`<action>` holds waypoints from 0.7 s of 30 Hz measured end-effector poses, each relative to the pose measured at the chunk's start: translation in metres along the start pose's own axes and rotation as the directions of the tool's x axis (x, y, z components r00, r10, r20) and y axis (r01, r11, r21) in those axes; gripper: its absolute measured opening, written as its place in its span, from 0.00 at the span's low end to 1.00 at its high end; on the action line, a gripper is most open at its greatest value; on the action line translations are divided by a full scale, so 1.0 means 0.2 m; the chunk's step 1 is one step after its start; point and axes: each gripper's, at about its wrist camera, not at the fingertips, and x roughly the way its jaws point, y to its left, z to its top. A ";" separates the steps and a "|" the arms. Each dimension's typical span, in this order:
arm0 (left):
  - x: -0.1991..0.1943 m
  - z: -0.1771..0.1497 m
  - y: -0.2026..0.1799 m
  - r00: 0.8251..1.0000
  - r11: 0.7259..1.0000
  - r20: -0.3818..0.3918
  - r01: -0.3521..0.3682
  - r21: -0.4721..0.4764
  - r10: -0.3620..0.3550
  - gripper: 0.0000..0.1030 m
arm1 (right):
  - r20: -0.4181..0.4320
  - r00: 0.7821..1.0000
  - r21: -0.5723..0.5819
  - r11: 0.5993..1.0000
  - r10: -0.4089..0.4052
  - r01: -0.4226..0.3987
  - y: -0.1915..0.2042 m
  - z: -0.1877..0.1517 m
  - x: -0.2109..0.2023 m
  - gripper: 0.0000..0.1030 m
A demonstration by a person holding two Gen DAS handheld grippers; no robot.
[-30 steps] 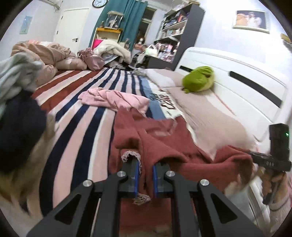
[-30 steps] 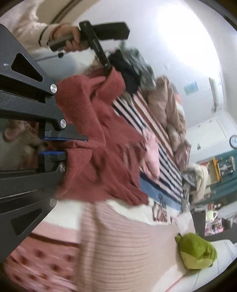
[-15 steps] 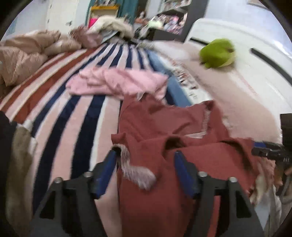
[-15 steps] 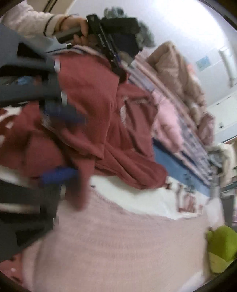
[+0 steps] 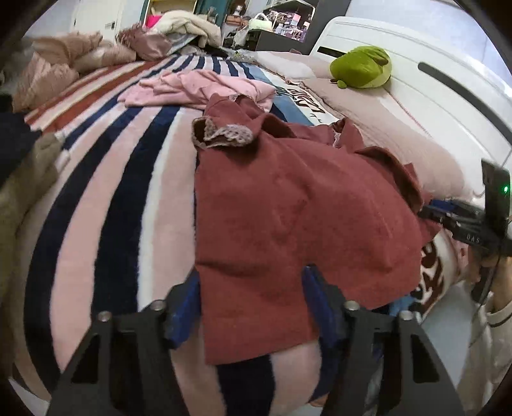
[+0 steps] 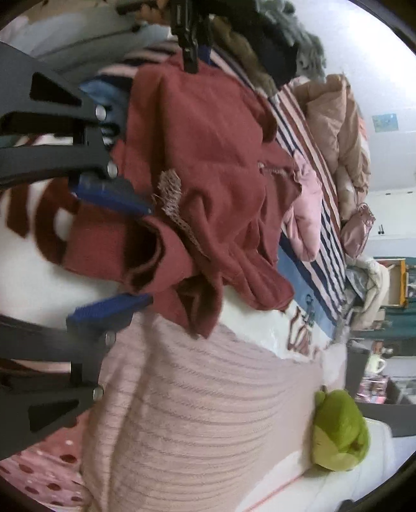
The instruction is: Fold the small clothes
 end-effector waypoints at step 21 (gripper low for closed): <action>0.25 0.96 0.31 0.962 0.951 0.160 -0.174 -0.256 0.219 0.26 | 0.018 0.983 -0.013 0.983 -0.180 0.181 -0.24 0.80 0.33 0.03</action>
